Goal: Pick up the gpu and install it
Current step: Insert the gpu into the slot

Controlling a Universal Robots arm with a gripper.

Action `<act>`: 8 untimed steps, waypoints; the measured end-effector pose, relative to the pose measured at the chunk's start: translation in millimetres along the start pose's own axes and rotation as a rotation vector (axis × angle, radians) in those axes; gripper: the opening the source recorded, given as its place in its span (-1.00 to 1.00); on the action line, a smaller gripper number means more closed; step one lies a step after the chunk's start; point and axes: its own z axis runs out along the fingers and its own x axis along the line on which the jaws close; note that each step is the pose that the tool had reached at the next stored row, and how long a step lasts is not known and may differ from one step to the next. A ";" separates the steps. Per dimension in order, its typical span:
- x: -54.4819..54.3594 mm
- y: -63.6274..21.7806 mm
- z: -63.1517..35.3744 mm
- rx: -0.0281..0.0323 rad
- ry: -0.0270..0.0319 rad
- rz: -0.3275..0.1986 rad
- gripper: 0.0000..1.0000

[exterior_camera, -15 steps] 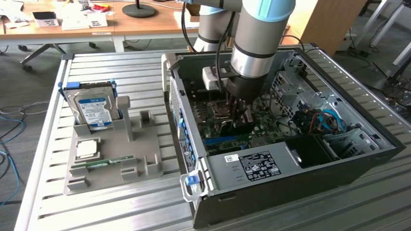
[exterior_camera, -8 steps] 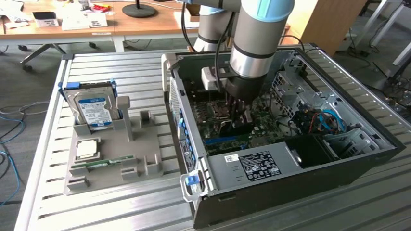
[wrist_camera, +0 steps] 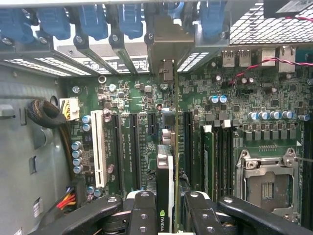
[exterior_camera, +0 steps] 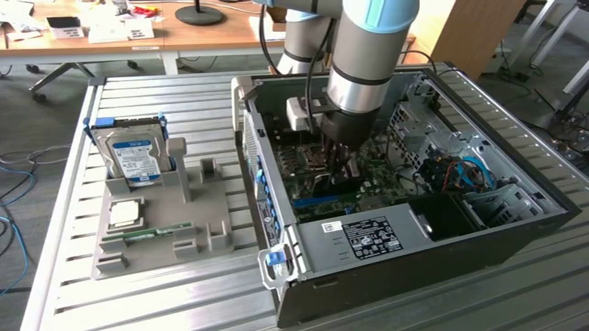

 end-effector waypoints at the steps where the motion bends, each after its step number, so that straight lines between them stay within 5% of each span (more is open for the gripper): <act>1: 0.0 0.4 0.5 0.0001 -0.0001 0.000 -0.47; 8: -0.5 1.7 4.4 0.0000 0.0002 0.000 -0.47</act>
